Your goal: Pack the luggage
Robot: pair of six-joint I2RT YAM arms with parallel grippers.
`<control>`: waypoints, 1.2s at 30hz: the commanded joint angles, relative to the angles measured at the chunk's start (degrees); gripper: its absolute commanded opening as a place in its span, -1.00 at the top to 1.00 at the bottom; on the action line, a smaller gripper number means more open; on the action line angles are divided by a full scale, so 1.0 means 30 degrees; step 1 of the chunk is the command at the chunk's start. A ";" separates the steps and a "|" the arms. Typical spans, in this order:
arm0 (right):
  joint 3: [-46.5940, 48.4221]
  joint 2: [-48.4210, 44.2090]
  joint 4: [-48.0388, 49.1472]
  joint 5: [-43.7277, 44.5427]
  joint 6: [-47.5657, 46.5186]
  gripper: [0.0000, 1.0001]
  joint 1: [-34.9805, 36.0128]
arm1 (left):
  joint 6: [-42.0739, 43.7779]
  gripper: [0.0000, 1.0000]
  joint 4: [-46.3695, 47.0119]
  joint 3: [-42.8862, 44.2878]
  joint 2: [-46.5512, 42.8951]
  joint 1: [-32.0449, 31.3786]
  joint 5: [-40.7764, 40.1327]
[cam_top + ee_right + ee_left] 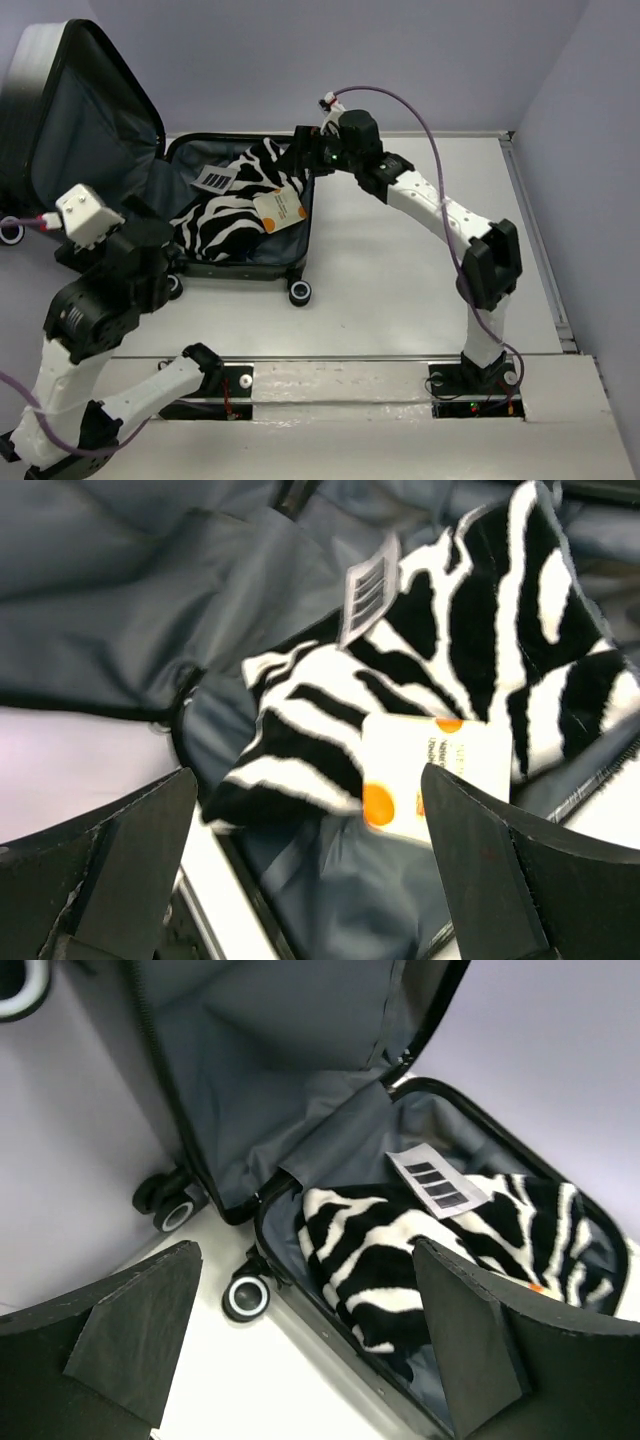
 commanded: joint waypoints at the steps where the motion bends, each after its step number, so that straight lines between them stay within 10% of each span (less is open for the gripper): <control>1: -0.3995 -0.4262 0.1190 0.1070 -0.2697 -0.97 0.0070 | 0.3362 -0.98 0.2805 0.0883 0.4687 0.2657 0.0470; 6: -0.8779 -0.7927 0.2447 0.0521 -0.2673 -0.96 -0.0106 | 0.8633 -0.98 0.9144 -0.2862 0.4988 1.2322 0.7856; 10: -1.1040 -0.8604 0.3591 -0.0358 -0.2496 -0.95 -0.0106 | 0.8688 -0.87 1.0346 -0.5234 0.3376 1.2803 0.5641; 13: -1.1920 -0.8431 0.4002 -0.1322 -0.2496 -0.94 -0.0106 | 0.8285 -0.42 1.1111 -0.7200 0.2467 1.2774 0.3418; 24: -1.3826 -0.8195 0.5380 -0.2645 -0.2496 -0.89 -0.0456 | 0.8925 -0.46 1.4447 -0.7586 0.5013 1.7371 0.0450; 34: -1.3682 -0.6617 0.5292 -0.1297 -0.1765 -0.76 -0.1453 | 1.0799 -0.39 1.6413 -0.6325 0.7035 1.7345 -0.0048; 36: -1.3359 -0.6292 0.5292 -0.1356 -0.1676 -0.75 -0.1629 | 1.0888 0.11 1.6501 -0.6470 0.6948 1.7345 0.0269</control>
